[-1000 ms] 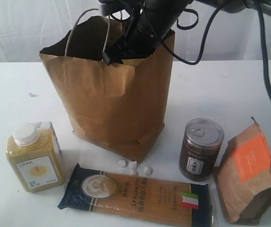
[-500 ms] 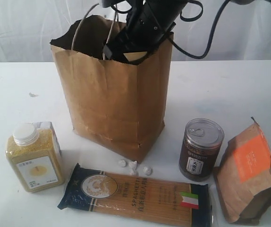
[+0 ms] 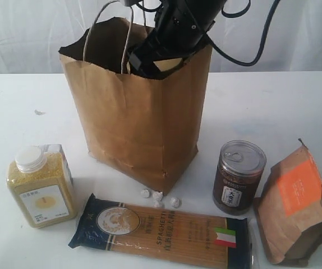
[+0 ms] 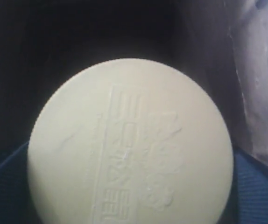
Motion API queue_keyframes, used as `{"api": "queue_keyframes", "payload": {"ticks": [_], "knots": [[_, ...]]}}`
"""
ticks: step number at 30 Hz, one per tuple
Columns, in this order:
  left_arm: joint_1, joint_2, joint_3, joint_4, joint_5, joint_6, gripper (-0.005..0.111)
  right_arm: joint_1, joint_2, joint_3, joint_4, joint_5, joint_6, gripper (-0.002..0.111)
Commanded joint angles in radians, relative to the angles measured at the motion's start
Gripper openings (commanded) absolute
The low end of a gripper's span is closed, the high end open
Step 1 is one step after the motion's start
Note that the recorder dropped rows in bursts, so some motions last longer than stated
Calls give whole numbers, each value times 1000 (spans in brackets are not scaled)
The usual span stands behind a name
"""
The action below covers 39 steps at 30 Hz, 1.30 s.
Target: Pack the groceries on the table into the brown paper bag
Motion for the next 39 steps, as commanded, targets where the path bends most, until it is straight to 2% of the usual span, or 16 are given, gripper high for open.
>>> {"api": "queue_keyframes", "payload": {"ticks": [1,8,14,25,27,34,39], "knots": [[-8,-5,5,-2,-5,-6,0,1,3,-9,17,-61,-12,96],[-8,-5,5,-2,-5,-6,0,5,35,-9,15,-64,-12,96],[-8,-5,5,-2,-5,-6,0,5,-96,-9,-67,-87,-12,96],[-8,-5,5,-2,-5,-6,0,5,-244,-9,-72,51,-1,96],[-8,-5,5,-2,-5,-6,0,8,-278,-9,-57,101,-7,96],[-8,-5,5,-2,-5,-6,0,9,-352,-7,60,101,-11,96],[-8,-5,5,-2,-5,-6,0,59,-363,-7,122,101,-38,96]]}}
